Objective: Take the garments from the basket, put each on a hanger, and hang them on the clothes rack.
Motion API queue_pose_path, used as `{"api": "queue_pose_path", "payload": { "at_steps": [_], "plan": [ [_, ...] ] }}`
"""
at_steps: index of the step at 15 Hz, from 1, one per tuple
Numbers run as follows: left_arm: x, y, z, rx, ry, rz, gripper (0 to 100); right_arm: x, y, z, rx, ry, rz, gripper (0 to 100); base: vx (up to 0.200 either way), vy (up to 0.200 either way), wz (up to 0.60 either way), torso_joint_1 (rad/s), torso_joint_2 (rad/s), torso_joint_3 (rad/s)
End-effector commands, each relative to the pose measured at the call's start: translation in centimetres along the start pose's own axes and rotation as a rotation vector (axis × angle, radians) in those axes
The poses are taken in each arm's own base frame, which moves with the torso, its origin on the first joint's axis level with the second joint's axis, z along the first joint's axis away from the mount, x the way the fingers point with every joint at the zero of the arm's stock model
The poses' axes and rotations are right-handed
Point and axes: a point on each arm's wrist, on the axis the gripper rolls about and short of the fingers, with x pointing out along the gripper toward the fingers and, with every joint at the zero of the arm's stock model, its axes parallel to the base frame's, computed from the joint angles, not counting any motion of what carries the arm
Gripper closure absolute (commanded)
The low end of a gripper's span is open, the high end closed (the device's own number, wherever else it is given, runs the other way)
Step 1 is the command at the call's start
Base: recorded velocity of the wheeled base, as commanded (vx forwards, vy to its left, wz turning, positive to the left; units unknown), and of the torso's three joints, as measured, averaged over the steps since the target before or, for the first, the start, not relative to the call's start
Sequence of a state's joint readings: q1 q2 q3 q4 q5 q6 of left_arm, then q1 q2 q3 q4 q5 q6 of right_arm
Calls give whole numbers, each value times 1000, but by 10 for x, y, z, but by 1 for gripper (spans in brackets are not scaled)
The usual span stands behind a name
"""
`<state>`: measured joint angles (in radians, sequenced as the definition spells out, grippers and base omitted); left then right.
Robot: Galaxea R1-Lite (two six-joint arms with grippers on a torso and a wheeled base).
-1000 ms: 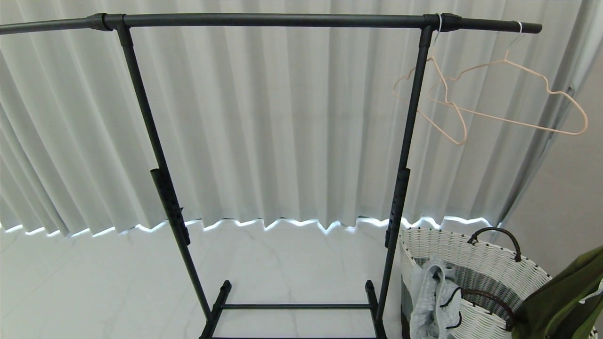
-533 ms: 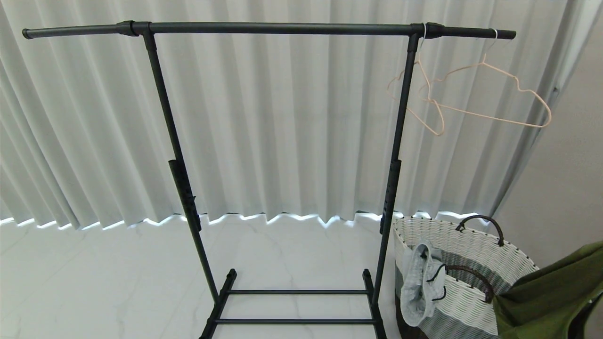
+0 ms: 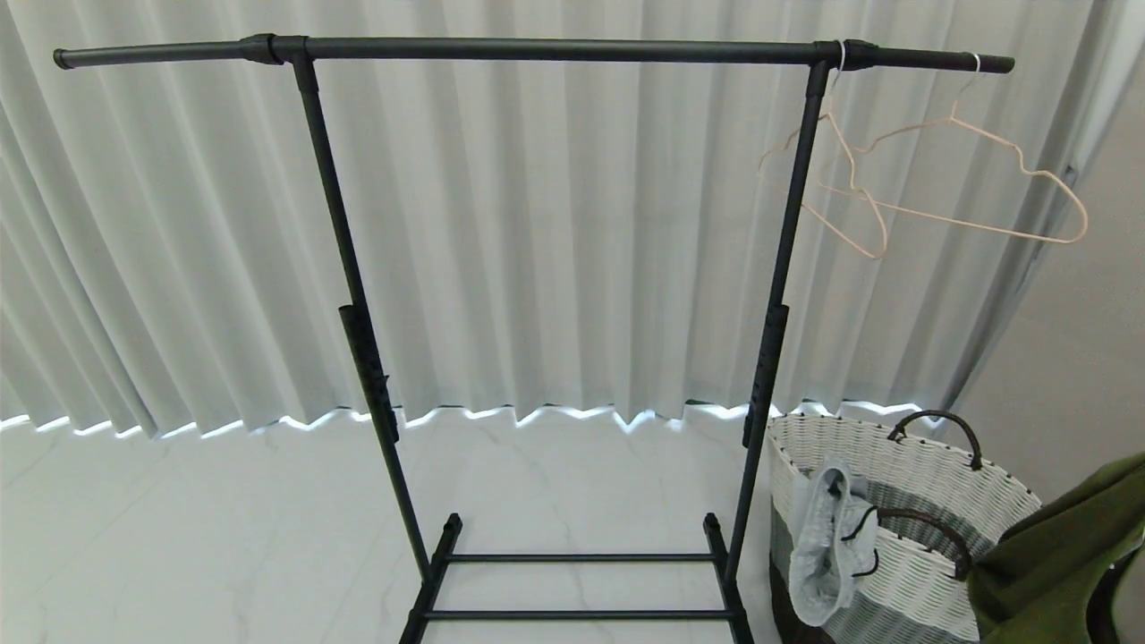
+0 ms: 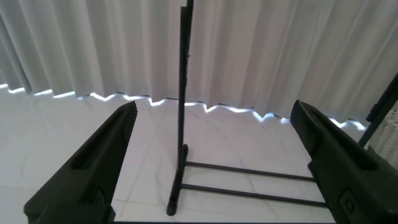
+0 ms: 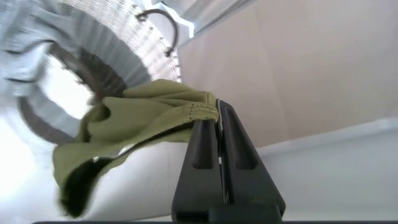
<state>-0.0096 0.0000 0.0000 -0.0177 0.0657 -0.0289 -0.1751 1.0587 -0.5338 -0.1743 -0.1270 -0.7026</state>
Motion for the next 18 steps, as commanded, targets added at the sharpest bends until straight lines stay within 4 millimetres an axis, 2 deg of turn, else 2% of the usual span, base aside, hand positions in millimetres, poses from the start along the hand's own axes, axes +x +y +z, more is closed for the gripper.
{"api": "queue_pose_path", "payload": {
  "at_steps": [1, 4, 12, 16, 18],
  "plan": [
    [0, 0, 0, 0, 1, 1, 0, 1, 1, 0, -2, 2, 5, 100, 0, 200, 0, 2, 2, 2],
    [0, 0, 0, 3, 1, 1, 0, 1, 0, 0, 0, 2, 3, 100, 0, 200, 0, 1, 2, 5],
    [0, 0, 0, 3, 1, 1, 0, -1, -4, 0, 1, 74, -46, 100, 0, 0, 0, 0, 0, 0],
    [0, 0, 0, 1, 1, -1, 0, -4, -1, -6, 32, 90, -44, 100, 0, 0, 0, 0, 0, 0],
    [0, -1, 1, 139, -5, -31, 0, -13, -8, 0, 51, 87, -54, 100, 0, 0, 0, 0, 0, 0]
  ]
}}
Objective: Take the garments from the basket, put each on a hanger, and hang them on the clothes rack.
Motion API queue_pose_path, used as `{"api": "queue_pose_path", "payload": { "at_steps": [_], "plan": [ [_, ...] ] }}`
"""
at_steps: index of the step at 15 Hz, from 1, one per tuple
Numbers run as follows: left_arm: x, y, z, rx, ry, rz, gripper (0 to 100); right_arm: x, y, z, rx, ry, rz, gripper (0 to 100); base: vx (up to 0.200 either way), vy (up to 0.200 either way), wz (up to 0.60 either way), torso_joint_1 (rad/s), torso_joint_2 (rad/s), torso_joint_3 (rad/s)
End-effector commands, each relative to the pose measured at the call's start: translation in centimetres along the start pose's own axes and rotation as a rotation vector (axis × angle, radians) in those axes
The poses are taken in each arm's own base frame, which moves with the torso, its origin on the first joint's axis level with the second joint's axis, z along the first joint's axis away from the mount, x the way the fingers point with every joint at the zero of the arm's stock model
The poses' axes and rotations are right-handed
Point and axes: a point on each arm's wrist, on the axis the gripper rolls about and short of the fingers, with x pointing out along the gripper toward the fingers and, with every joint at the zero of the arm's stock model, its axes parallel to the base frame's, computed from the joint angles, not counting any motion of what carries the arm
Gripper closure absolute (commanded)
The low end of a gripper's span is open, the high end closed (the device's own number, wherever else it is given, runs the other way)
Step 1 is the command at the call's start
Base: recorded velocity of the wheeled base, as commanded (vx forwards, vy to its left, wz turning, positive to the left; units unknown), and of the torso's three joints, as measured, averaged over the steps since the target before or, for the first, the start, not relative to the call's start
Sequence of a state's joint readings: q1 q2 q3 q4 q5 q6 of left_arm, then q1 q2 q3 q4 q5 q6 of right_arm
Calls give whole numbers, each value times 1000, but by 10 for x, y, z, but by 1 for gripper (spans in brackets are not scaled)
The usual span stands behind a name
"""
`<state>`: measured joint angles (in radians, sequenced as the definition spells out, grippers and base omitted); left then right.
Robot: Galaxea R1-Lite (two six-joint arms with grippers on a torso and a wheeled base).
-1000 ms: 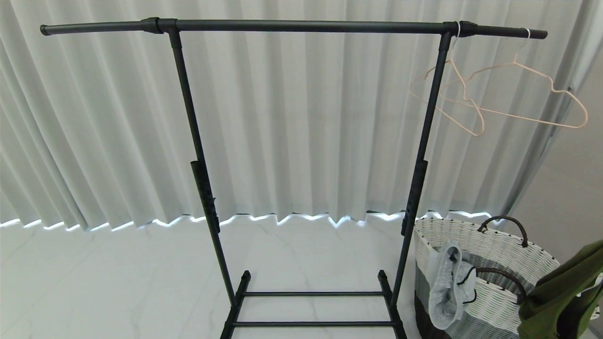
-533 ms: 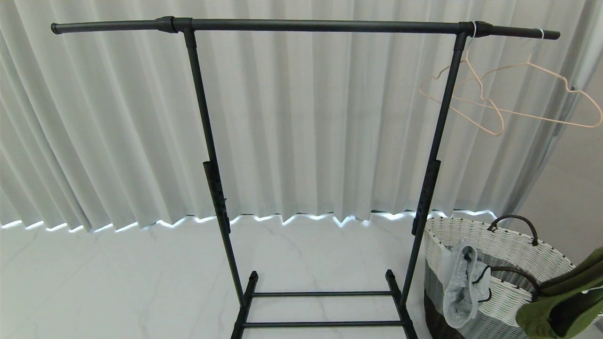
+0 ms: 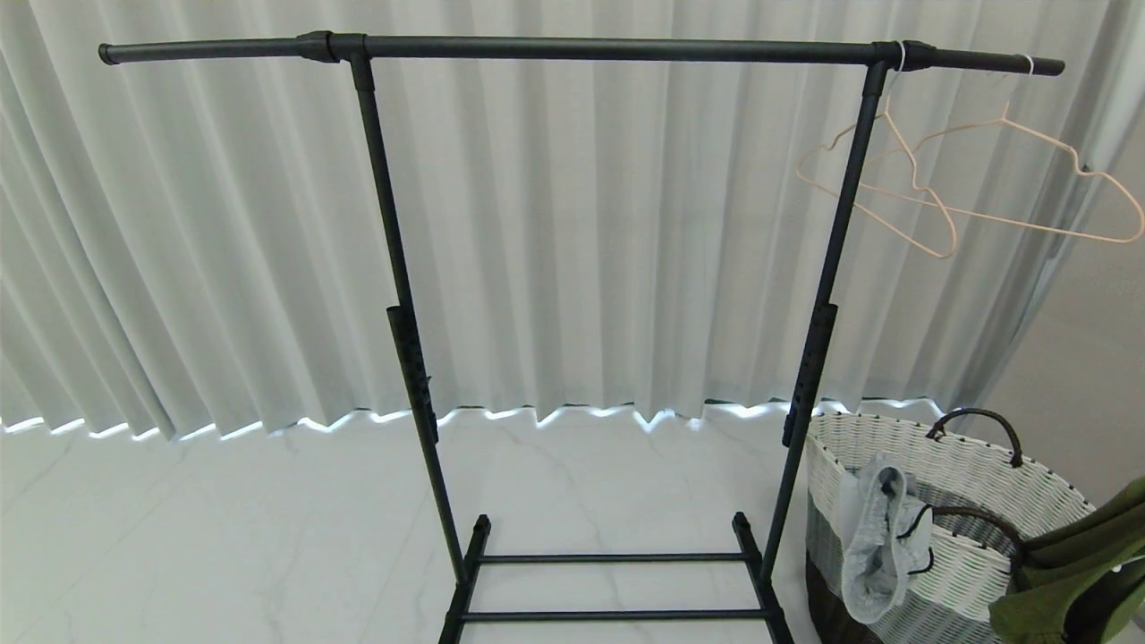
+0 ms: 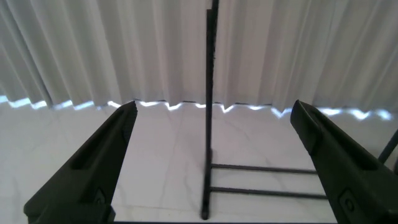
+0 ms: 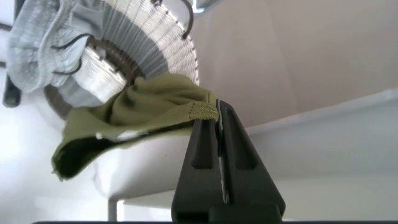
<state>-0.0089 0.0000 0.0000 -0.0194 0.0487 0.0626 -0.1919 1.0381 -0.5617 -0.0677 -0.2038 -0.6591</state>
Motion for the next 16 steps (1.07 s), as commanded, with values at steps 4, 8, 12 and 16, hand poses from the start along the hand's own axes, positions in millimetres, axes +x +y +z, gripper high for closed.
{"api": "queue_pose_path", "payload": {
  "at_steps": [4, 8, 12, 16],
  "plan": [
    [0, -1, 1, 60, -11, -47, 0, -33, -12, 4, 101, 41, 23, 100, 0, 0, 0, 0, 0, 0],
    [7, 2, 53, -25, -42, -114, 0, -42, -11, 0, 115, 69, 53, 100, 0, 0, 0, 0, 0, 0],
    [65, -9, 163, 34, -46, -449, 0, -41, -13, 4, 115, 52, 70, 100, 0, 0, 0, 0, 0, 0],
    [132, -71, 154, 60, 65, -708, 0, -42, -16, 9, 119, 17, 98, 100, 0, 0, 0, 0, 0, 0]
  ]
}}
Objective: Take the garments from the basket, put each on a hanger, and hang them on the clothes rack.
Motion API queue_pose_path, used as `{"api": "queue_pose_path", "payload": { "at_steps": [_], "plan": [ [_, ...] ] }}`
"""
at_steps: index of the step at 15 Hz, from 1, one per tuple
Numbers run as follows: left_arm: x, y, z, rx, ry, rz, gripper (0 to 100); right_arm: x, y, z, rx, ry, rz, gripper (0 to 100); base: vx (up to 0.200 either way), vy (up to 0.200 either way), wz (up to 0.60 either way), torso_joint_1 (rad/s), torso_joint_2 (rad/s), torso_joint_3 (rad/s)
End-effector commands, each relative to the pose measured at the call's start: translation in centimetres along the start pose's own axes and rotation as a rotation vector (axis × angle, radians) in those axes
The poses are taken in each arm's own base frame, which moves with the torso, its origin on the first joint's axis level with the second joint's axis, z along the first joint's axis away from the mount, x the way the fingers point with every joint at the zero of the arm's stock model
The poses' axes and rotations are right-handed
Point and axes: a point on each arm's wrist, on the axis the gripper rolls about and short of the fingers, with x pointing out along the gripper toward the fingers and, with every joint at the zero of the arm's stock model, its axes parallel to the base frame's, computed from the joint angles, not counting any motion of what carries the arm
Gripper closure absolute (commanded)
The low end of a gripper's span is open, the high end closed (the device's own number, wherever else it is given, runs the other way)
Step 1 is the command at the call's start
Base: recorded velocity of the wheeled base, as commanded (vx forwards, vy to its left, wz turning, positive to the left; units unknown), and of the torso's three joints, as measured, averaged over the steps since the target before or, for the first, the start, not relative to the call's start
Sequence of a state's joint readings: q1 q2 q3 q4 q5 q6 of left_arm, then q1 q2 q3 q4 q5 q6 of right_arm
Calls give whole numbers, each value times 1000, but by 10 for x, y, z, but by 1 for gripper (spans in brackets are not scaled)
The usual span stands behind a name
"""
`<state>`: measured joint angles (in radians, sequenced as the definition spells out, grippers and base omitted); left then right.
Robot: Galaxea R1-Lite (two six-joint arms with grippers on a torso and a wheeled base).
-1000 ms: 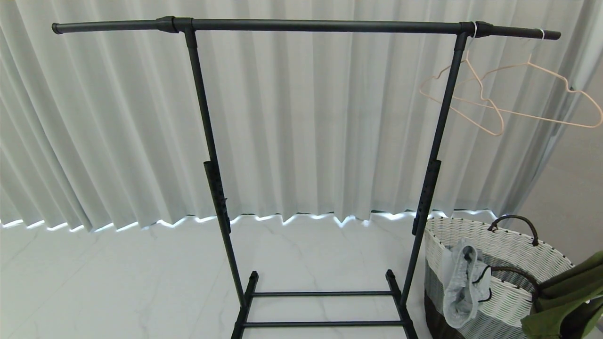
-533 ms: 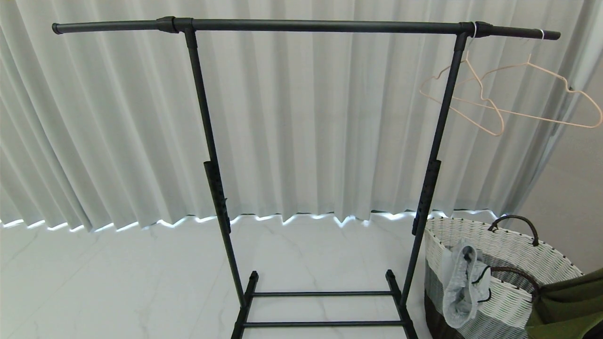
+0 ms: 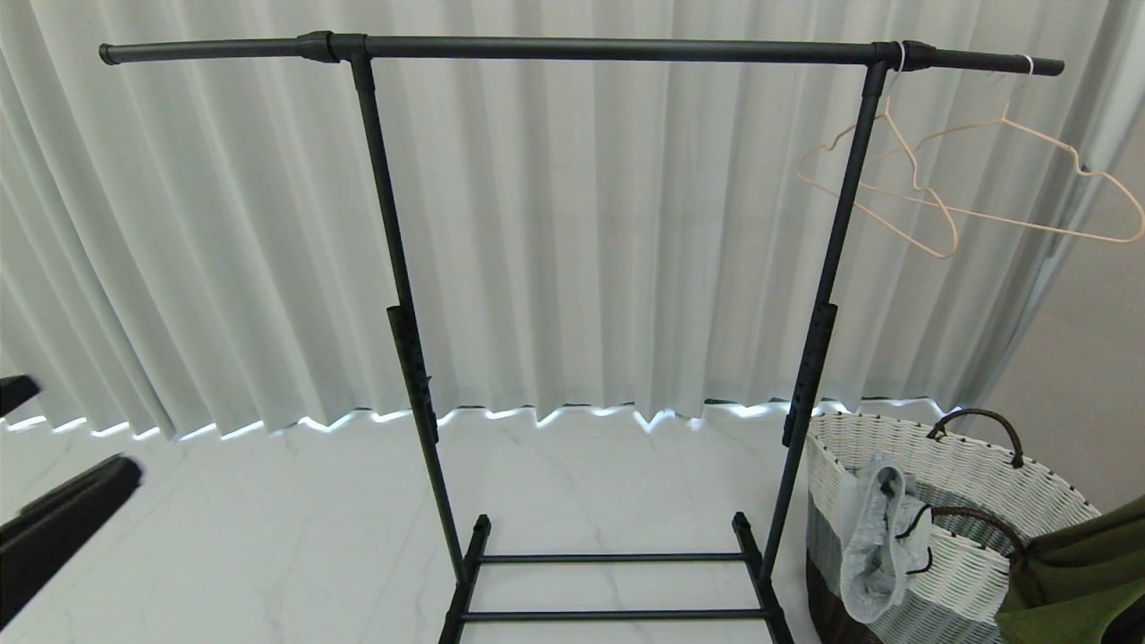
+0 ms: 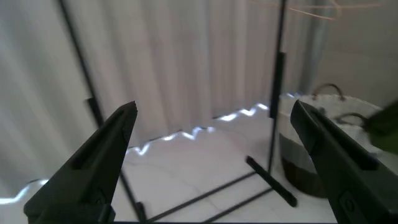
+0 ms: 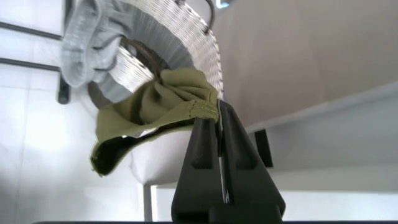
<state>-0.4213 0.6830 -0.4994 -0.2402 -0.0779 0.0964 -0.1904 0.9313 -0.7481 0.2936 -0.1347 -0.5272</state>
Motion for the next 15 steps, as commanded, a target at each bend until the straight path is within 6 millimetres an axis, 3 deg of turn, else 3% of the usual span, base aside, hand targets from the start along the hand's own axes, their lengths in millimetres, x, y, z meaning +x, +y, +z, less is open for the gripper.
{"api": "queue_pose_path", "payload": {
  "at_steps": [1, 4, 9, 11, 15],
  "plan": [
    [96, -23, -23, -18, 214, -215, 0, 1, -1, 3, 0, -10, 12, 100, 0, 0, 0, 0, 0, 0],
    [149, -59, -40, -158, 377, -325, 0, -3, -1, 9, -3, -76, 69, 100, 0, 0, 0, 0, 0, 0],
    [218, -151, -87, -277, 599, -453, 0, -12, 1, 20, 40, -198, 203, 100, 0, 0, 0, 0, 0, 0],
    [234, -177, -100, -351, 609, -471, 0, -17, 5, 21, 50, -244, 267, 100, 0, 0, 0, 0, 0, 0],
    [284, -261, -120, -512, 581, -554, 0, -20, 11, 23, 93, -284, 375, 100, 0, 0, 0, 0, 0, 0]
  ]
}}
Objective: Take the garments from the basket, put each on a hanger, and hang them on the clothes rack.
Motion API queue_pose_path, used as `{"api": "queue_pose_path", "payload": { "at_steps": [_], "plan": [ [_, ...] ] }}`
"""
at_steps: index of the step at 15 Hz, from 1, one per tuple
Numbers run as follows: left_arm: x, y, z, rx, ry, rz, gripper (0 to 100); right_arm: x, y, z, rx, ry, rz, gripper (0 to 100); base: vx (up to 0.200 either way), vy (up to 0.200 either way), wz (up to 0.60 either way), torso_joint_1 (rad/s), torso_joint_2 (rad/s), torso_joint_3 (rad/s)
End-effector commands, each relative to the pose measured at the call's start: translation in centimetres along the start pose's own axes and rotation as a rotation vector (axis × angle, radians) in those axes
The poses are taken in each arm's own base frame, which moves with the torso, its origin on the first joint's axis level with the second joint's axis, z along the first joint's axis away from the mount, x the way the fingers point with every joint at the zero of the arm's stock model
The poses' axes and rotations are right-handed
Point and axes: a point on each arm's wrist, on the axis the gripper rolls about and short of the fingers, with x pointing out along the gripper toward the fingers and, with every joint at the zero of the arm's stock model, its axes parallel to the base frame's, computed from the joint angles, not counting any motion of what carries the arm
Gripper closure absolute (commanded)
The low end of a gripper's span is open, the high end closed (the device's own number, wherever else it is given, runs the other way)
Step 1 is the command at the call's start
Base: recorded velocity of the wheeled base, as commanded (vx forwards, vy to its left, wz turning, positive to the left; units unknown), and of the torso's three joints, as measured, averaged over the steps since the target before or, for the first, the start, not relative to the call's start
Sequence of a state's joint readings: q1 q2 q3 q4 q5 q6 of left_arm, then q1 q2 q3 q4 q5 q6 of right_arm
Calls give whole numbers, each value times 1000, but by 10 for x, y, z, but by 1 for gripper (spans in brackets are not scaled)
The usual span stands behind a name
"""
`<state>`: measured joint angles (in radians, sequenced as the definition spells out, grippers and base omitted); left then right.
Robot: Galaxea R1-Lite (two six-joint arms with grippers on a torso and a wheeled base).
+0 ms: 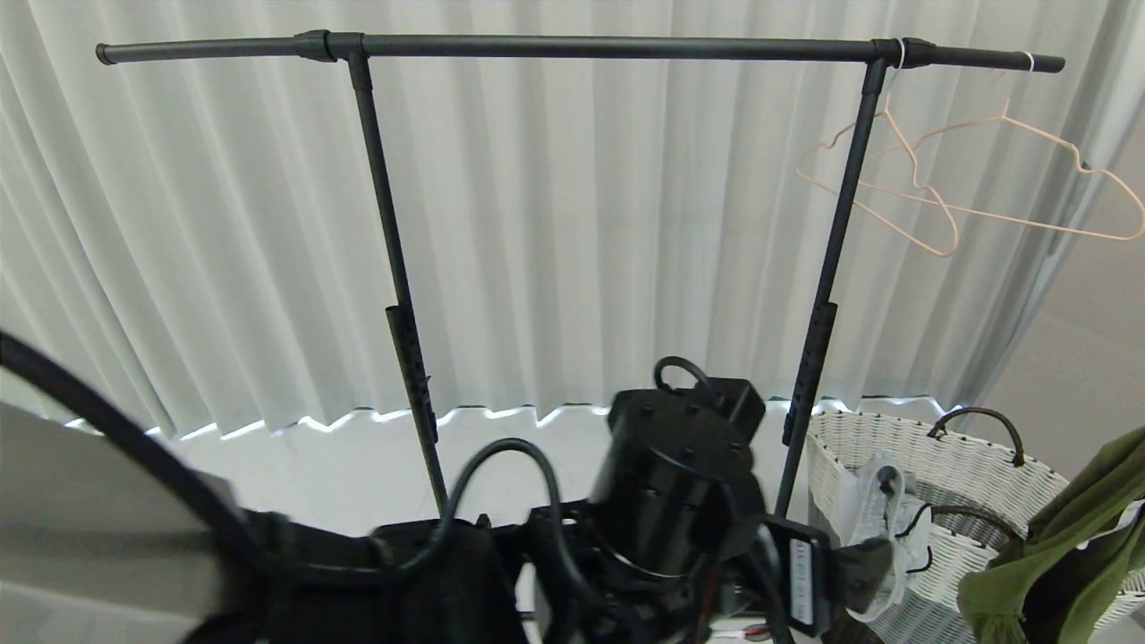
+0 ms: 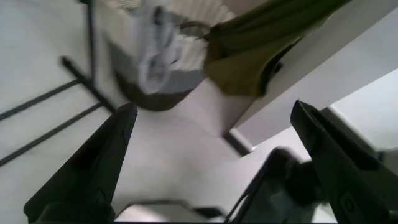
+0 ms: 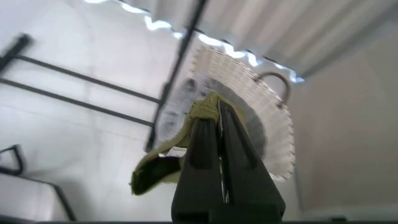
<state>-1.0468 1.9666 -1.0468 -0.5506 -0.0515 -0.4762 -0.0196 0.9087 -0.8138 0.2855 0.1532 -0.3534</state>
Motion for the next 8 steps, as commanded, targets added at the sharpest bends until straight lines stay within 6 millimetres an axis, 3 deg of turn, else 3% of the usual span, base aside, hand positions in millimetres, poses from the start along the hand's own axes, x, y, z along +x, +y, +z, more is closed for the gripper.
{"api": "queue_pose_path", "payload": {
  "at_steps": [1, 2, 3, 4, 8],
  "plan": [
    [72, -21, -28, -55, 38, -60, 0, 0, 2, 1, -4, -10, 26, 100, 0, 0, 0, 0, 0, 0],
    [90, -29, -30, -63, 25, -90, 0, 1, 2, 1, -5, -10, 32, 100, 0, 0, 0, 0, 0, 0],
    [96, -31, -31, -63, 24, -98, 0, 1, 2, 1, -4, -12, 33, 100, 0, 0, 0, 0, 0, 0],
    [120, -34, -43, -58, 29, -117, 0, 2, 2, 2, 9, -20, 30, 100, 0, 0, 0, 0, 0, 0],
    [159, -29, -66, -48, 34, -127, 0, 3, 2, 2, 24, -24, 46, 100, 0, 0, 0, 0, 0, 0]
  ]
}}
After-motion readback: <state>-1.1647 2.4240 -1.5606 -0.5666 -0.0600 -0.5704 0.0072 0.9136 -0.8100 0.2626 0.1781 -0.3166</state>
